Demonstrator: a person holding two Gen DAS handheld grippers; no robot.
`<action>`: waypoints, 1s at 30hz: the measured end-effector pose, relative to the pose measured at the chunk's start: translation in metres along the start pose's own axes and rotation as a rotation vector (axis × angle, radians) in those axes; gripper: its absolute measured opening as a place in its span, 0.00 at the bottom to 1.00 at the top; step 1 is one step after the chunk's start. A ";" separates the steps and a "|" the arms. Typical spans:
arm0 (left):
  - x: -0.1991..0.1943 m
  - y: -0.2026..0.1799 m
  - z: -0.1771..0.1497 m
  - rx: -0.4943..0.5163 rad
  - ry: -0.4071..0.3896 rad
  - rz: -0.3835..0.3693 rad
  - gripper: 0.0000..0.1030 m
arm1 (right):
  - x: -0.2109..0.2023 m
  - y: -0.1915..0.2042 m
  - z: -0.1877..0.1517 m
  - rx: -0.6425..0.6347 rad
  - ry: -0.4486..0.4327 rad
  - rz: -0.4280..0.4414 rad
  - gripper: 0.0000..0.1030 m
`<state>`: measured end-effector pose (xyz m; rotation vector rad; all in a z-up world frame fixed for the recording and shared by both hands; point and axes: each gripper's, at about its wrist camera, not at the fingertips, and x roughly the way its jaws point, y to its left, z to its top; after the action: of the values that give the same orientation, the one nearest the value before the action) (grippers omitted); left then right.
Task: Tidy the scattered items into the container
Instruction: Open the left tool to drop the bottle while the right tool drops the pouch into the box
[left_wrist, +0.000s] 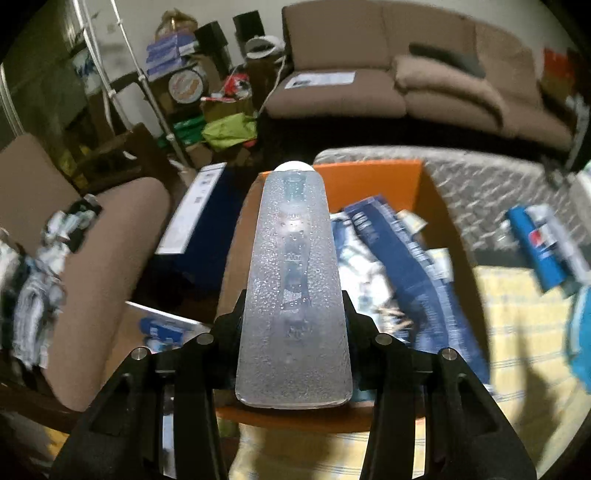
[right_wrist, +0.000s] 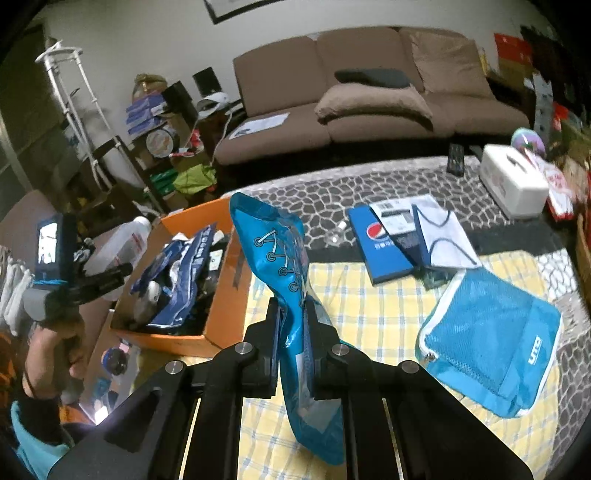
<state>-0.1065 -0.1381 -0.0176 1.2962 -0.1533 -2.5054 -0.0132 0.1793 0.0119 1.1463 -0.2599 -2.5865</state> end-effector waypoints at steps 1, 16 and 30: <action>0.005 -0.001 0.000 0.022 -0.005 0.038 0.39 | 0.001 -0.001 0.000 0.004 0.003 0.002 0.09; 0.023 0.009 0.017 0.067 -0.020 0.045 0.93 | 0.045 0.072 0.056 -0.025 0.051 0.262 0.10; 0.006 0.150 0.018 -0.402 -0.054 -0.133 0.89 | 0.228 0.117 0.093 0.394 0.354 0.700 0.11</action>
<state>-0.0900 -0.2826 0.0235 1.1033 0.4168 -2.5058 -0.2049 -0.0044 -0.0511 1.3111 -0.9274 -1.7321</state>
